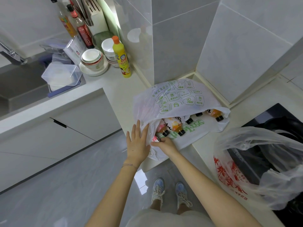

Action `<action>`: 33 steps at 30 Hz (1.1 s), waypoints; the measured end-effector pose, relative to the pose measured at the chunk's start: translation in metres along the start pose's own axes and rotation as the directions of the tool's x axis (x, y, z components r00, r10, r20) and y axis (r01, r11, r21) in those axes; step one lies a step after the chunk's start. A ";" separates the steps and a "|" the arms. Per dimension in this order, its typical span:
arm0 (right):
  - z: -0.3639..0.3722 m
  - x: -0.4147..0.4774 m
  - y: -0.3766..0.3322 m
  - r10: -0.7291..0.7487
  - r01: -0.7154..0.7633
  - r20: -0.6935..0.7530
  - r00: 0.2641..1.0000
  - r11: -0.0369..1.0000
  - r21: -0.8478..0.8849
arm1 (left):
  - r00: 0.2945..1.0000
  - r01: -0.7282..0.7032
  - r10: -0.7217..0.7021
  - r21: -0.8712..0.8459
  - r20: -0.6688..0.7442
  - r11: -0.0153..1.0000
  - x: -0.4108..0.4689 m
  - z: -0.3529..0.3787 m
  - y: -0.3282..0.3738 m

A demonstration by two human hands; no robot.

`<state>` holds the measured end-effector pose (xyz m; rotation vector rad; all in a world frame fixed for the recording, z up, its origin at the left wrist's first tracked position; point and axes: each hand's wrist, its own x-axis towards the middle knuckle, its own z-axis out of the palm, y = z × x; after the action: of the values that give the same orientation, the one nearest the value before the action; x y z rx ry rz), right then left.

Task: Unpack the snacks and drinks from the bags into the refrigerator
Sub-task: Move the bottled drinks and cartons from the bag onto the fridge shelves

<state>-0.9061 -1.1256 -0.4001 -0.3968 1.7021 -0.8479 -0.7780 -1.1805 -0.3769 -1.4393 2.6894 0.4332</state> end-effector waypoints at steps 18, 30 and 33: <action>-0.015 -0.037 -0.031 -0.218 0.268 -0.225 0.950 0.938 0.220 | 0.970 -0.193 0.149 -0.242 -0.191 0.951 -0.015 -0.011 -0.001; -0.067 -0.067 -0.036 -0.507 0.496 -0.233 0.830 0.862 -0.109 | 0.898 -0.363 0.281 -0.208 -0.338 0.908 0.006 -0.016 0.061; -0.071 -0.068 -0.034 -0.533 0.521 -0.220 0.817 0.846 -0.118 | 0.920 -0.311 0.213 -0.283 -0.329 0.907 0.007 -0.014 0.071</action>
<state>-0.9577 -1.0809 -0.3209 -0.8600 1.8737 -1.3021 -0.8392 -1.1525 -0.3491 -1.2915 3.1970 0.7826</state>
